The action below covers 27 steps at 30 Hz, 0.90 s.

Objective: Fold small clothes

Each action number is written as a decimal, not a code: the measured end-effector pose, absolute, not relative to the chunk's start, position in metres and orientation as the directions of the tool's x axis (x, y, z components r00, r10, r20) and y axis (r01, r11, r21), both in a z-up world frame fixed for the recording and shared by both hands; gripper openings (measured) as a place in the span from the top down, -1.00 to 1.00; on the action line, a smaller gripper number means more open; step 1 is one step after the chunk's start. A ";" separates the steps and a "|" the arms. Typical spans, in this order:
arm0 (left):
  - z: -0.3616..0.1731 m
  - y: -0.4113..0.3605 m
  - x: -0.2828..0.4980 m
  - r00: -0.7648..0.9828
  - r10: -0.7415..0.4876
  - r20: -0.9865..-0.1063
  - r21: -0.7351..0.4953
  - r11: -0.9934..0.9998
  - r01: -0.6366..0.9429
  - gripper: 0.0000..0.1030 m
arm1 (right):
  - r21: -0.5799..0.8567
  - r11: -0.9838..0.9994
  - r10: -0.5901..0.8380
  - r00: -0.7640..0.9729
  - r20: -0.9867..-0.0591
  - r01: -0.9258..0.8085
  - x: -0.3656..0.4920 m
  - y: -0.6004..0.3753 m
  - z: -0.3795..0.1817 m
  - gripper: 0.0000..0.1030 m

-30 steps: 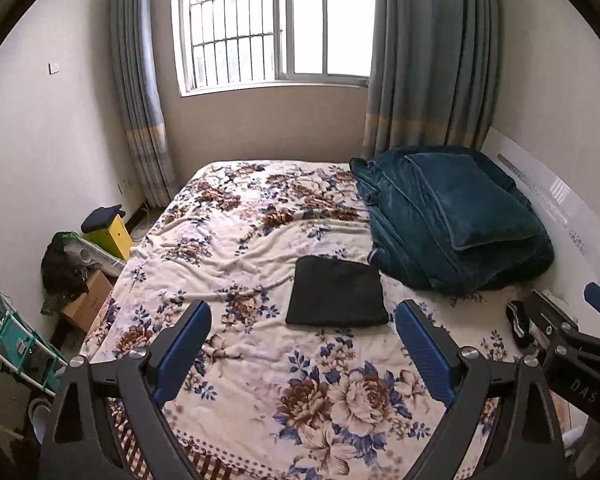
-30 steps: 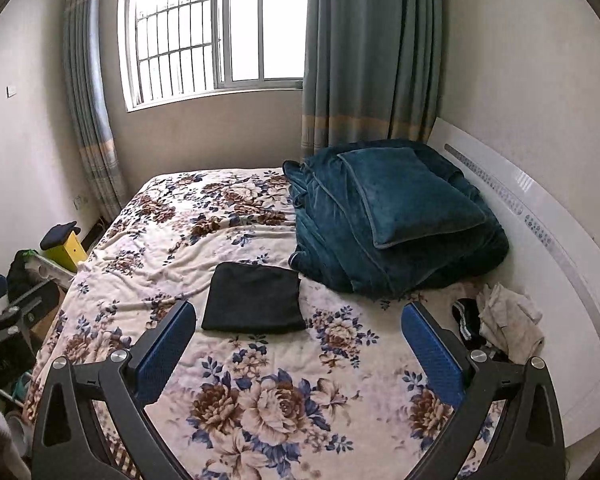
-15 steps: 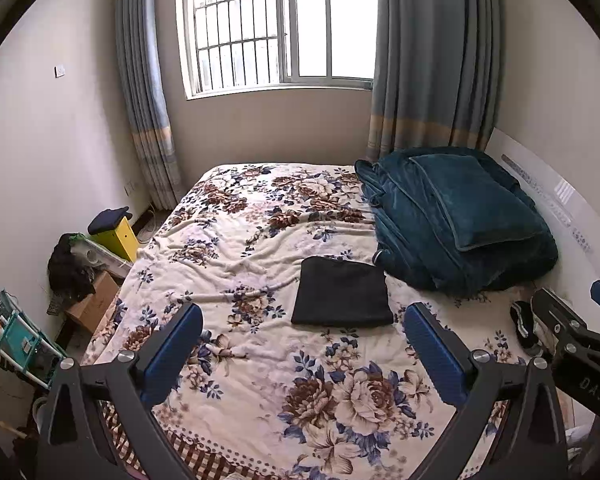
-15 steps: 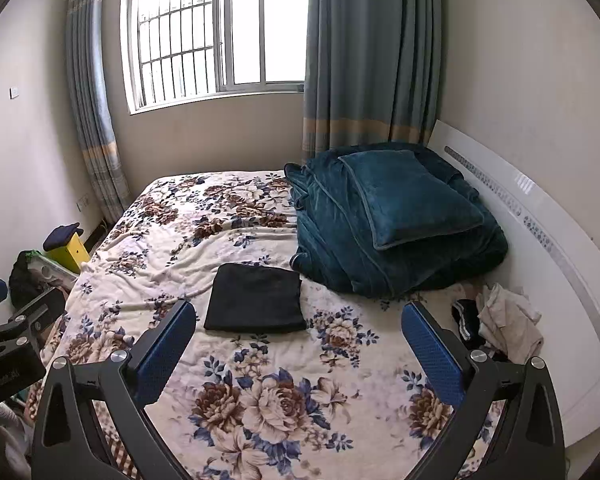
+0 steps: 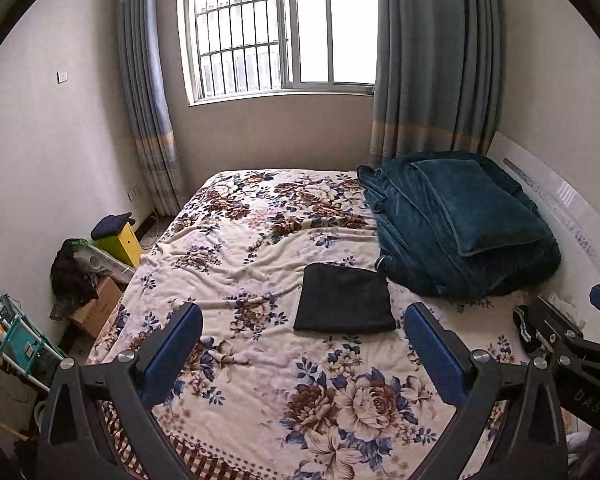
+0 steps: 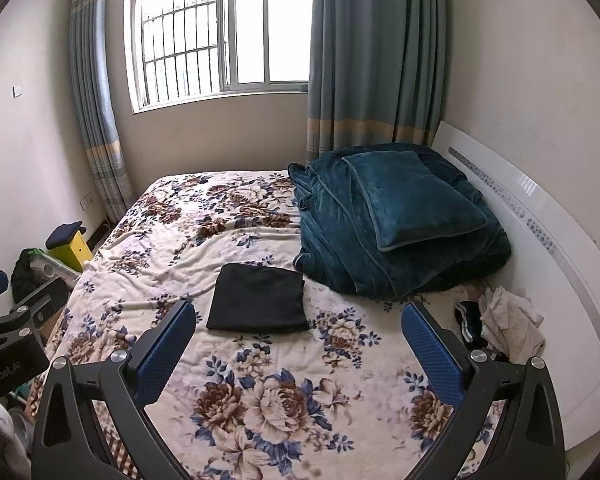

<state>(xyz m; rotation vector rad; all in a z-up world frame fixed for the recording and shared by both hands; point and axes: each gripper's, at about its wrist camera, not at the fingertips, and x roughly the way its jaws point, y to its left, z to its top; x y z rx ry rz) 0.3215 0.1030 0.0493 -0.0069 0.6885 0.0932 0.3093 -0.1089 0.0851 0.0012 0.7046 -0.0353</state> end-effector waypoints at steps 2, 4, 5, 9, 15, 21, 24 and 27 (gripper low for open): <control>0.049 0.103 0.322 0.768 0.086 -0.634 0.027 0.996 -0.089 -1.00 | -0.010 0.999 -0.031 0.762 -0.647 0.032 0.308 -0.109 0.087 -1.00; 0.050 0.103 0.322 0.769 0.085 -0.633 0.028 0.996 -0.087 -1.00 | -0.014 0.999 -0.032 0.763 -0.645 0.030 0.311 -0.109 0.086 -1.00; 0.049 0.102 0.322 0.769 0.085 -0.633 0.027 0.996 -0.088 -1.00 | -0.014 0.999 -0.033 0.763 -0.645 0.031 0.311 -0.109 0.088 -1.00; 0.051 0.102 0.323 0.772 0.089 -0.630 0.030 0.995 -0.090 -1.00 | -0.012 0.999 -0.032 0.763 -0.646 0.031 0.311 -0.109 0.086 -1.00; 0.052 0.099 0.322 0.775 0.090 -0.626 0.033 0.995 -0.089 -1.00 | -0.013 1.000 -0.029 0.764 -0.645 0.026 0.314 -0.110 0.088 -1.00; 0.054 0.098 0.322 0.774 0.089 -0.627 0.030 0.996 -0.089 -1.00 | -0.008 1.000 -0.027 0.764 -0.645 0.028 0.319 -0.110 0.094 -1.00; 0.054 0.097 0.321 0.774 0.088 -0.627 0.028 0.995 -0.091 -1.00 | -0.008 0.999 -0.029 0.765 -0.644 0.031 0.319 -0.110 0.094 -1.00; 0.056 0.096 0.320 0.775 0.086 -0.626 0.028 0.996 -0.088 -1.00 | -0.007 0.999 -0.031 0.765 -0.643 0.035 0.319 -0.111 0.094 -1.00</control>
